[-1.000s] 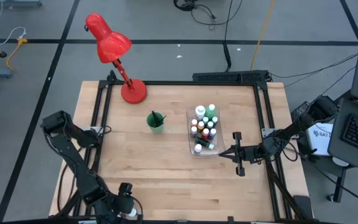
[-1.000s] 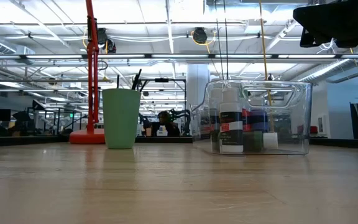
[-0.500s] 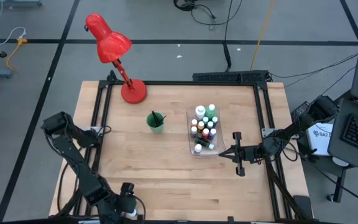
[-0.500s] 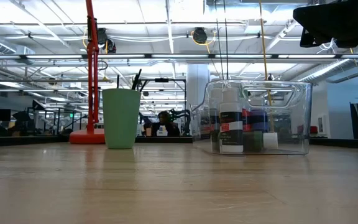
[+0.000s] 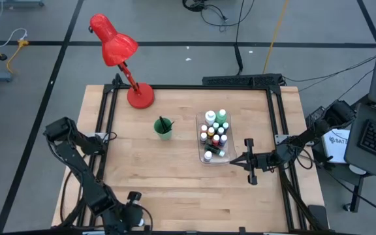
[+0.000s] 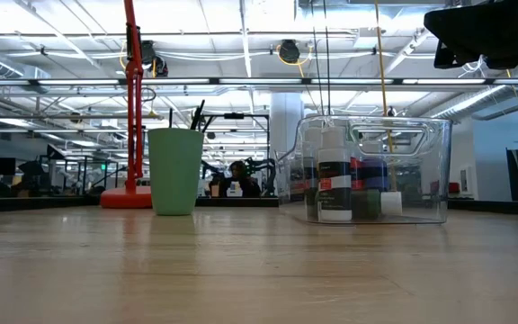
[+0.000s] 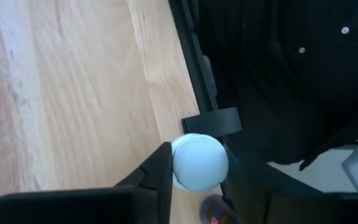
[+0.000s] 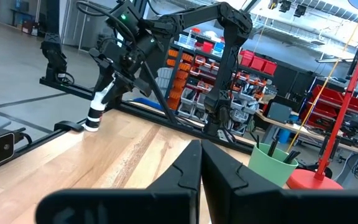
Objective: Pick & Place Paint Supplies
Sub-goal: Put the small white paint bottle into the transparent bin, then put the small blue paint bottle into the transparent bin
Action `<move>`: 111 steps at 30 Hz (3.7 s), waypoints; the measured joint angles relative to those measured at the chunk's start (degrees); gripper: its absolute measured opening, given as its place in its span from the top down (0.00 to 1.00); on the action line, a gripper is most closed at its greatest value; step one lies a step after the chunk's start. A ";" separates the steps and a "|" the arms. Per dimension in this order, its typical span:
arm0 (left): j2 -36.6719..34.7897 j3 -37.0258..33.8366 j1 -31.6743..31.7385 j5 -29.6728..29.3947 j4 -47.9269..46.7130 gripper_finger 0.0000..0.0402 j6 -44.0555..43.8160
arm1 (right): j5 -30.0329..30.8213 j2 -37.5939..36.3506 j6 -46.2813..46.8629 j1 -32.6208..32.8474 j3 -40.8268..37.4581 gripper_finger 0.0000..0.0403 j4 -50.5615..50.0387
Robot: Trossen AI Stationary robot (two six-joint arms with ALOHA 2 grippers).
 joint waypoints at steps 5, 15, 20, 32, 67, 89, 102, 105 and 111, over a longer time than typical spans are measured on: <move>-0.02 0.00 0.14 0.04 0.09 0.75 8.95 | 0.00 -0.01 0.00 0.01 0.00 0.99 0.00; -6.01 0.83 10.27 -2.08 0.64 0.75 29.76 | 0.00 0.00 0.06 0.01 0.00 0.99 0.00; -8.89 6.24 21.48 -4.88 -0.08 0.75 28.22 | 0.00 0.00 0.02 0.02 0.00 0.99 -0.02; 2.97 25.68 44.47 7.32 1.74 0.75 37.94 | -0.20 -0.02 -1.25 0.02 -0.01 0.99 -0.49; 26.12 33.80 54.29 13.66 -0.39 0.75 42.78 | -3.10 -0.02 -2.36 0.17 -0.02 0.99 1.29; 25.06 32.55 54.00 15.04 3.53 0.49 42.54 | -3.10 -0.02 -2.36 0.17 -0.02 0.99 1.29; -0.98 35.04 47.67 13.13 -35.21 0.47 29.63 | -3.10 -0.02 -1.92 0.17 -0.02 0.99 0.81; -7.33 33.75 42.75 4.48 -48.40 0.47 19.69 | -3.08 -0.02 -1.32 0.17 -0.02 0.99 0.83; -21.53 21.46 28.01 -11.70 -51.23 0.47 0.41 | -3.08 -0.02 -0.43 0.17 -0.02 0.99 0.88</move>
